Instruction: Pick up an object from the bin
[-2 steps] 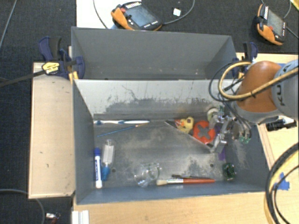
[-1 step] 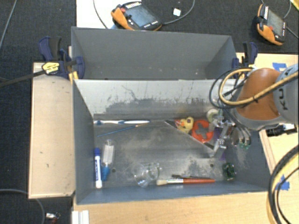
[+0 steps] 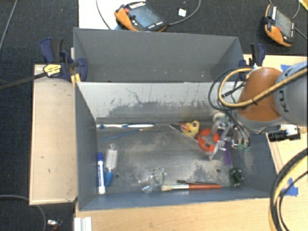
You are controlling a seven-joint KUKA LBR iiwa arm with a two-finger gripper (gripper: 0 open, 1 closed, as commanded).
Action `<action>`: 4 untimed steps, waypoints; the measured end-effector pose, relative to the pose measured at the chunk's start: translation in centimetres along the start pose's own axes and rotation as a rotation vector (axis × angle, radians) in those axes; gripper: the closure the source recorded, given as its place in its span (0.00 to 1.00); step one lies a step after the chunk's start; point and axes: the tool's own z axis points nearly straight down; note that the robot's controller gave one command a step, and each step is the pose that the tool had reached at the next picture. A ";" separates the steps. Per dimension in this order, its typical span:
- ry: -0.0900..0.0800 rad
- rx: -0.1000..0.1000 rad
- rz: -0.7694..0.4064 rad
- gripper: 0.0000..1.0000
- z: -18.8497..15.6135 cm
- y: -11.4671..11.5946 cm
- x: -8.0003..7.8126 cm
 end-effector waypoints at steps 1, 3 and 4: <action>-0.007 0.000 -0.073 0.00 -0.1 -1.7 0.1; 0.000 -0.002 0.078 1.00 0.0 -0.2 1.4; -0.002 -0.002 0.076 1.00 -1.0 -0.2 1.4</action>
Offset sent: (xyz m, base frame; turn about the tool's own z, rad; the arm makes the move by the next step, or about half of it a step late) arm -0.0146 0.0016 -0.0012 0.0816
